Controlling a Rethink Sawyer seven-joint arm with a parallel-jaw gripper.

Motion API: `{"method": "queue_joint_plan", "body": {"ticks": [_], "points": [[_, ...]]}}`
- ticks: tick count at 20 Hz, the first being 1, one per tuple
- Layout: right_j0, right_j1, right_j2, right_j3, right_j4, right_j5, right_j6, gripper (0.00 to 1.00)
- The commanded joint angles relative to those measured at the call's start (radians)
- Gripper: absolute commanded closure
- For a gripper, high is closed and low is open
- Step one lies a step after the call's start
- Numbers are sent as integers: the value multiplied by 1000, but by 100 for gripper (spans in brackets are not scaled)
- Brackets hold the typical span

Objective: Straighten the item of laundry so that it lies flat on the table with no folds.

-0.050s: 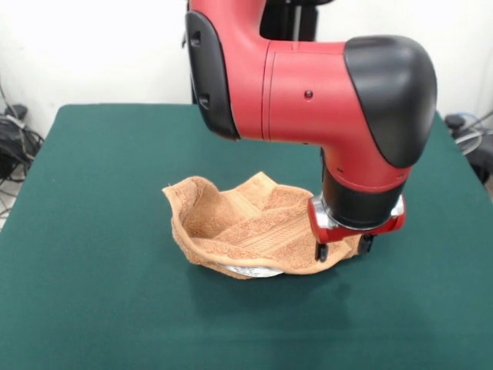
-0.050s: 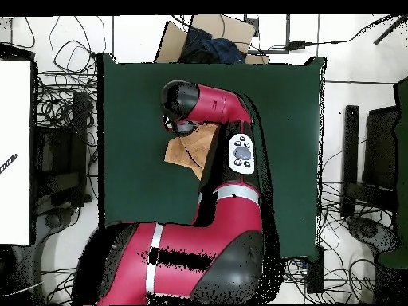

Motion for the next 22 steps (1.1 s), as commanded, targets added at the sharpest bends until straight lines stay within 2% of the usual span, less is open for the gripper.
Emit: {"method": "queue_joint_plan", "body": {"ticks": [1,22], "points": [[8,37,35,105,-49,-57,116,0],[1,78,49,75,-45,-27,83,0]]}}
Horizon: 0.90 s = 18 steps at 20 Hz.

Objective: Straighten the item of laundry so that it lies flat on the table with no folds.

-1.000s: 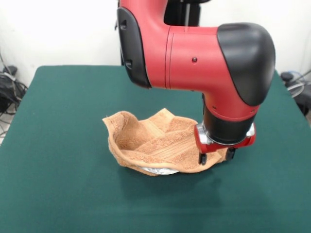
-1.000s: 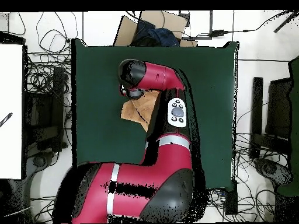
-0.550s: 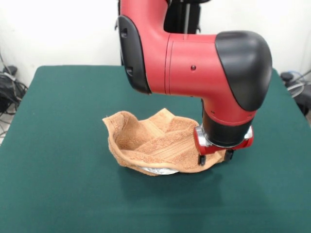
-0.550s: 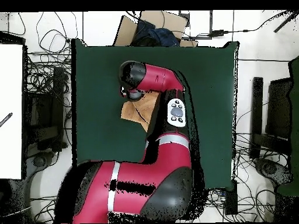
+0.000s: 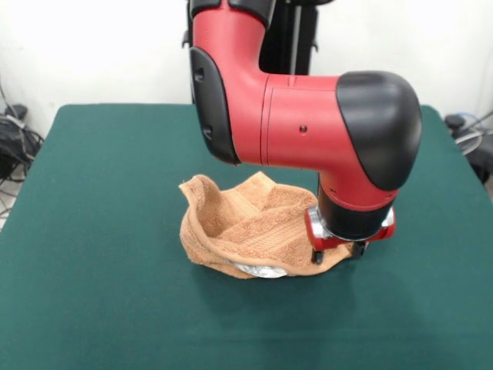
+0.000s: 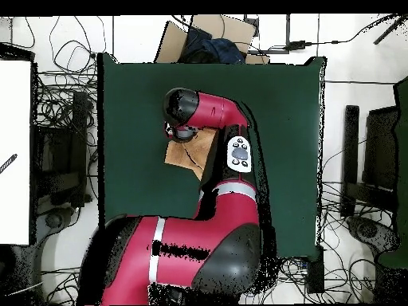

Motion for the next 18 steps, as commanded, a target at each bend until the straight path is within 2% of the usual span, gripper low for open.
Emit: {"method": "queue_joint_plan", "body": {"ticks": [1,11,12,18], "points": [[2,23,48,75,-48,-28,81,0],[11,15,32,85,-49,-34,109,0],[11,15,32,86,-50,-36,109,100],[10,12,34,92,-47,-39,111,100]]}}
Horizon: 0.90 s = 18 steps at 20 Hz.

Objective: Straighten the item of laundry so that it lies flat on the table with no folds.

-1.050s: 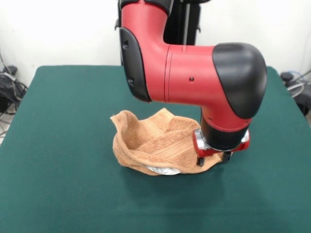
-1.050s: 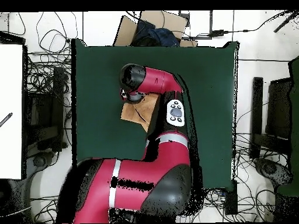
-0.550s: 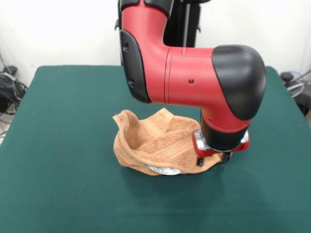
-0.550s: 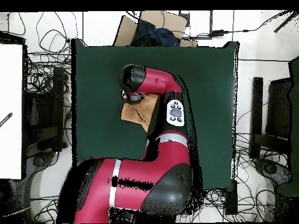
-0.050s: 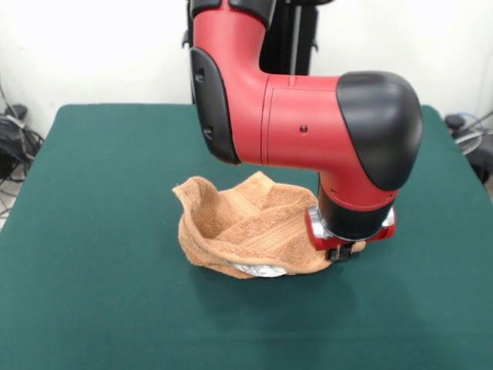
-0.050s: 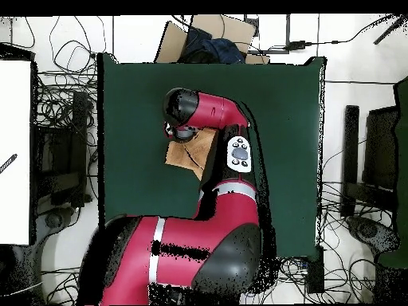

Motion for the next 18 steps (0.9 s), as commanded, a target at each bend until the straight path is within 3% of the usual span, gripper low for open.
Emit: {"method": "queue_joint_plan", "body": {"ticks": [1,18], "points": [[9,11,34,94,-46,-40,111,100],[7,-55,39,142,-19,-23,136,100]]}}
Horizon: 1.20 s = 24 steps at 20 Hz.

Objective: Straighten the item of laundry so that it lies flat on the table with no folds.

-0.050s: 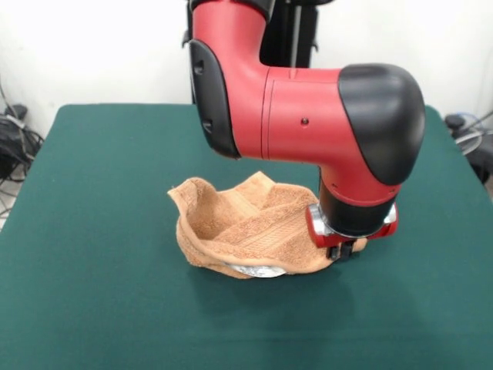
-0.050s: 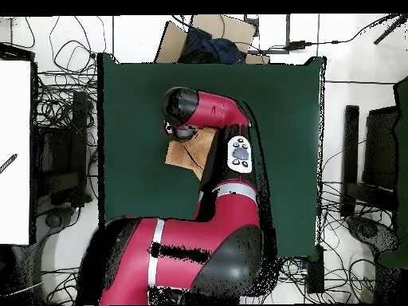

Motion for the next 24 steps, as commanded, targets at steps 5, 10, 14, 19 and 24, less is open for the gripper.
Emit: {"method": "queue_joint_plan", "body": {"ticks": [5,10,14,19,24], "points": [[4,-35,45,135,-17,-29,135,100],[1,-35,50,139,-14,-39,137,100],[-2,-35,54,143,-10,-42,138,100],[0,-47,52,151,-7,-37,143,100],[5,-72,48,161,-4,-19,150,100]]}}
